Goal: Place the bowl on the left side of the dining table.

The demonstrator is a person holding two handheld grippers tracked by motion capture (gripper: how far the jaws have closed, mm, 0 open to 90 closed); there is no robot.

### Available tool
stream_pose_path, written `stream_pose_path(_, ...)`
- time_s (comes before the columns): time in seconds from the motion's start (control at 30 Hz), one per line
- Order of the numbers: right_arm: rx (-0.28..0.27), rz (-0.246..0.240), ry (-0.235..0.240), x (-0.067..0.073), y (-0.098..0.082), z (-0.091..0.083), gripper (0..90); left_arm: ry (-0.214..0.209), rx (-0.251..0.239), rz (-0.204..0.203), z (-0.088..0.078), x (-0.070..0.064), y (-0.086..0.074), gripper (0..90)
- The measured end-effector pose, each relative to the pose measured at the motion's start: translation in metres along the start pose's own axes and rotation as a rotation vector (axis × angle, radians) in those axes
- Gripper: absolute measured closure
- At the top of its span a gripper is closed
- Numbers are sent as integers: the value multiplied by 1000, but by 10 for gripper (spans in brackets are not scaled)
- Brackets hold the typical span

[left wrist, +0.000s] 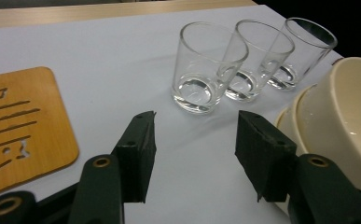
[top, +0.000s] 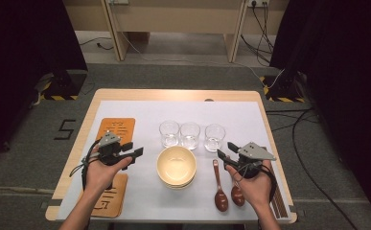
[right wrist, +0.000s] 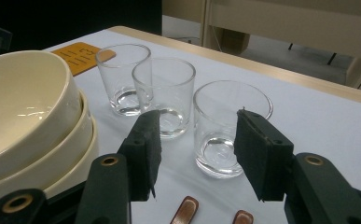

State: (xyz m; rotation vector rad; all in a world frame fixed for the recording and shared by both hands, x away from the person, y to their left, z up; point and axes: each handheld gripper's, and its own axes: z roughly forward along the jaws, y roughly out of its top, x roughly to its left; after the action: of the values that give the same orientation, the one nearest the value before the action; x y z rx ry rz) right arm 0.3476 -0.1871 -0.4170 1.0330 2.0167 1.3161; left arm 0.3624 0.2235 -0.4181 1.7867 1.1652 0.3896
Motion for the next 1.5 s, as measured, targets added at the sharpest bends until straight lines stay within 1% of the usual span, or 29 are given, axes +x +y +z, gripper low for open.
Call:
stream_pose_path(0.03,0,-7,-3,0,0,0,513,-4,0,0,0,-2,1,474)
stream_pose_path(0.13,3,-4,1,0,-1,1,513,-15,-2,10,0,-8,4,484)
stream_pose_path(0.17,6,-3,1,0,-1,1,513,-24,-5,17,1,-11,5,487)
stream_pose_path(0.23,5,-5,4,1,-1,2,513,-42,-8,16,1,-14,8,489)
stream_pose_path(0.37,5,0,8,2,-1,2,513,-63,-15,26,2,-22,13,493)
stream_pose_path(0.47,2,-3,5,1,-1,2,513,-86,-20,30,3,-30,17,497)
stream_pose_path(0.53,3,5,7,1,-2,2,513,-104,-23,34,4,-35,21,498)
stream_pose_path(0.7,8,7,7,1,-2,1,512,-135,-23,66,10,-50,27,510)
stream_pose_path(0.73,6,6,7,0,-2,1,512,-137,-19,74,12,-52,27,516)
stream_pose_path(0.8,3,8,6,-1,-2,1,512,-133,0,105,16,-57,26,540)
stream_pose_path(0.87,2,9,5,-1,-2,1,512,-127,16,129,20,-60,24,564)
stream_pose_path(0.93,4,12,5,-1,-2,1,512,-119,33,146,23,-60,22,582)
stream_pose_path(1.03,7,14,4,-1,-3,1,512,-120,50,156,28,-61,19,611)
stream_pose_path(1.17,11,8,3,-1,-3,2,512,-107,70,188,33,-63,18,650)
stream_pose_path(1.27,11,11,3,-1,-3,2,512,-104,86,202,37,-64,17,688)
stream_pose_path(1.37,13,10,2,-1,-3,2,512,-98,94,218,40,-65,16,722)
stream_pose_path(1.5,10,13,4,-1,-3,2,512,-97,91,231,42,-67,15,765)
